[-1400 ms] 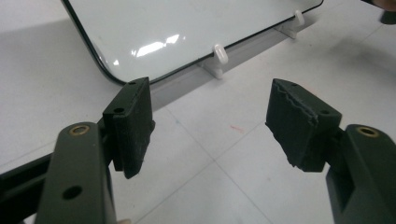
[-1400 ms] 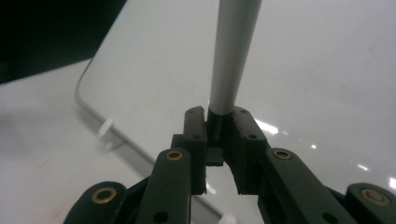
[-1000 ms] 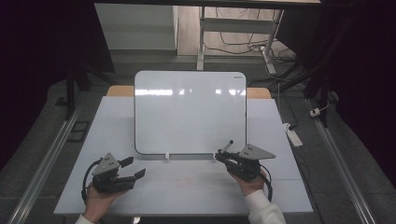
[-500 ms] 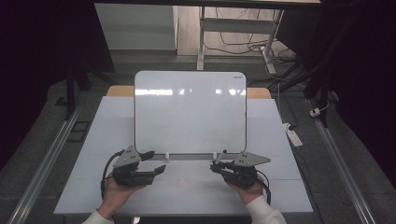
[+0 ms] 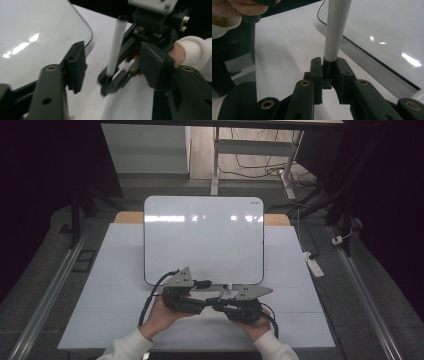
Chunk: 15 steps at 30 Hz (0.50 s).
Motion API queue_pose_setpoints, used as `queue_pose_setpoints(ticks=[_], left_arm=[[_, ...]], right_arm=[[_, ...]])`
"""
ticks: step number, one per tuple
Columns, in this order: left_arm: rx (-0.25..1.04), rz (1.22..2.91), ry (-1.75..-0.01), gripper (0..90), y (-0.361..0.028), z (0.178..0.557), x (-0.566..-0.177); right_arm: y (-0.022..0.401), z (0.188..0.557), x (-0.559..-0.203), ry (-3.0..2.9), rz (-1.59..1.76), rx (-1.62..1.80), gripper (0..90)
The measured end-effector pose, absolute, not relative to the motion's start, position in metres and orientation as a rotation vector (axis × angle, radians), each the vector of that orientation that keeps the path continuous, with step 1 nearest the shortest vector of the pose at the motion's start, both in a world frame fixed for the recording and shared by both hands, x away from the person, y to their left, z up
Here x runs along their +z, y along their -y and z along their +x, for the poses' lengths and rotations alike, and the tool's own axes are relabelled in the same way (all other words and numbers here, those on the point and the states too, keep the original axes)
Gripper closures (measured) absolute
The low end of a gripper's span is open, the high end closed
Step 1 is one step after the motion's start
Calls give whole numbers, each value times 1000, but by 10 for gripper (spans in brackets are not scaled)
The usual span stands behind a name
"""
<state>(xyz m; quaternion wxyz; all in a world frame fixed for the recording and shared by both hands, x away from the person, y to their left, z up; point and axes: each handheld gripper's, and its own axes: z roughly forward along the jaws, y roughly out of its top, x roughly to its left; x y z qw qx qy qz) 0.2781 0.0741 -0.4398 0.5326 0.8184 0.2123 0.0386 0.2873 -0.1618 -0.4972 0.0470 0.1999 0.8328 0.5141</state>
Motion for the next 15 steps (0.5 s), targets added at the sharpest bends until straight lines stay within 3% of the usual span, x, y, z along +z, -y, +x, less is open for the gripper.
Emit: queue_pose_setpoints(ticks=[15], left_arm=[[43,1965,-459,798,-66,287,-445]], right_arm=[[160,292,-499,-2694,543,1544,770]])
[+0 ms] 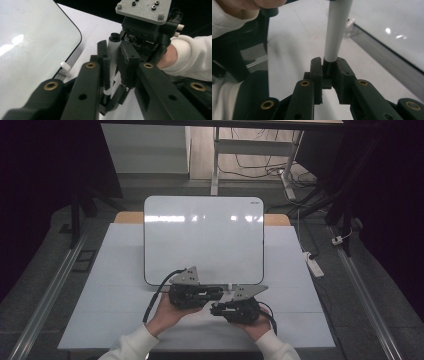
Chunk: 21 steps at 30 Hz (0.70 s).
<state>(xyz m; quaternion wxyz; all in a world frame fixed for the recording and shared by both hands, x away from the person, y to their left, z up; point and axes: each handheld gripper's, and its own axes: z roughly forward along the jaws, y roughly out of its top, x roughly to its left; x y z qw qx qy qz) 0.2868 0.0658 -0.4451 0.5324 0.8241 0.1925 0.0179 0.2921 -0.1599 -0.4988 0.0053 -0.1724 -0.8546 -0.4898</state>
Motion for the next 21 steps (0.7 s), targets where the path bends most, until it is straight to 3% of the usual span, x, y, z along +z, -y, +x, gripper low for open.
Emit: queue_pose_setpoints(ticks=[5,11,21], left_arm=[[73,1925,-508,811,-65,287,-445],[120,1864,-613,813,-67,290,-444],[179,1826,-695,813,-53,293,-451]], right_arm=[[164,294,-497,2653,-576,-1528,756],[174,273,-489,2765,-883,-1767,604],[150,234,-487,3001,-1344,-1887,580]])
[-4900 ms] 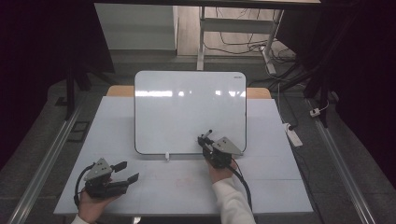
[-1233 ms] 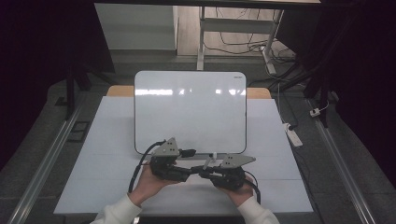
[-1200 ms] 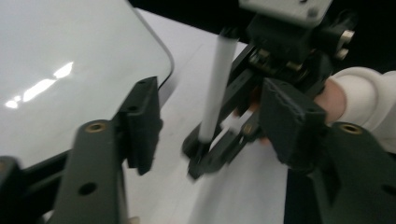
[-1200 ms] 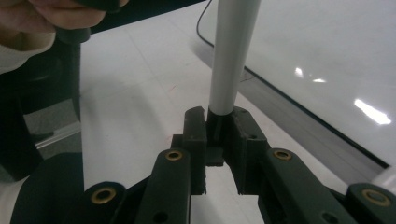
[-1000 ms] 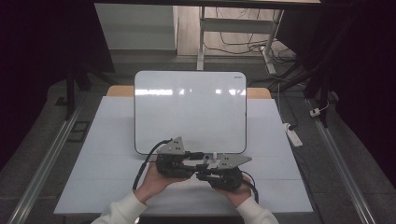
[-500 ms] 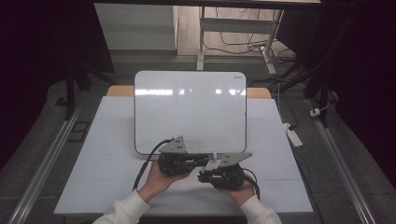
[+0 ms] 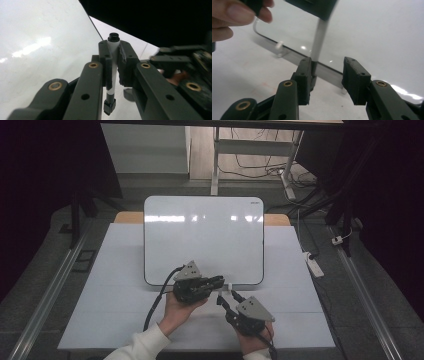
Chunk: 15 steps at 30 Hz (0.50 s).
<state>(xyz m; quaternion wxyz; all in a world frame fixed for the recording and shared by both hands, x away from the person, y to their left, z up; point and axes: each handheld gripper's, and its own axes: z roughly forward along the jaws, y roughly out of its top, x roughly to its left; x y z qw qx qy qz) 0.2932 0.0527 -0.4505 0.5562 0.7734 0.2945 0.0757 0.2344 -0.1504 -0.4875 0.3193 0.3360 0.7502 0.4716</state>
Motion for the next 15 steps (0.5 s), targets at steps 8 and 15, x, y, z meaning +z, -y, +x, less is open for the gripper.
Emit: queue_pose_setpoints(ticks=[8,15], left_arm=[[199,1811,-729,813,-43,294,-454],[214,1798,-747,812,-38,292,-456]], right_arm=[[132,231,-497,-1870,933,1195,619],[130,239,-499,-1839,972,1199,757]])
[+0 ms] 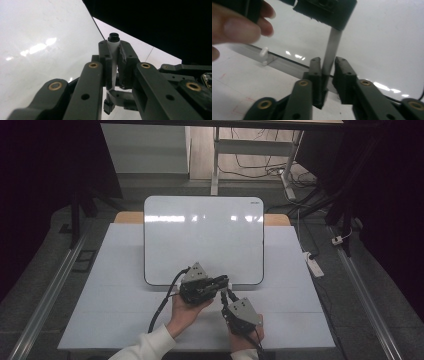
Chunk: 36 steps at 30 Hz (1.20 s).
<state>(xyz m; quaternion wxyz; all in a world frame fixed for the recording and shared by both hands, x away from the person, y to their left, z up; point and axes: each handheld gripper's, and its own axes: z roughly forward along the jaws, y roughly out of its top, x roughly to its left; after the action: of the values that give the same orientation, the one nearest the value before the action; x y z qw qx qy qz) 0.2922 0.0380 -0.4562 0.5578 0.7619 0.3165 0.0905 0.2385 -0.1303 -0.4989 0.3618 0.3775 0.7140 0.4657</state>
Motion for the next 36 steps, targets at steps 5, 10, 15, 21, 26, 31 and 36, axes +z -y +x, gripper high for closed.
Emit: queue_pose_setpoints(ticks=[5,10,15,21,26,31,36], left_arm=[[200,1771,-767,810,-38,291,-457],[215,1762,-772,808,-38,290,-456],[168,1744,-766,786,-42,293,-456],[152,1715,-755,576,-50,295,-453],[217,1717,-770,462,-81,287,-445],[297,1795,-803,421,-121,275,-447],[341,1871,-872,397,-163,257,-459]], right_arm=[[136,244,-496,-1826,1009,1207,801],[137,246,-494,-1831,986,1185,803],[136,248,-494,-1834,951,1185,805],[137,249,-493,-1839,926,1199,805],[148,256,-482,-1809,949,1252,805],[164,274,-453,-1770,994,1300,805],[181,305,-418,-1747,1060,1340,805]])
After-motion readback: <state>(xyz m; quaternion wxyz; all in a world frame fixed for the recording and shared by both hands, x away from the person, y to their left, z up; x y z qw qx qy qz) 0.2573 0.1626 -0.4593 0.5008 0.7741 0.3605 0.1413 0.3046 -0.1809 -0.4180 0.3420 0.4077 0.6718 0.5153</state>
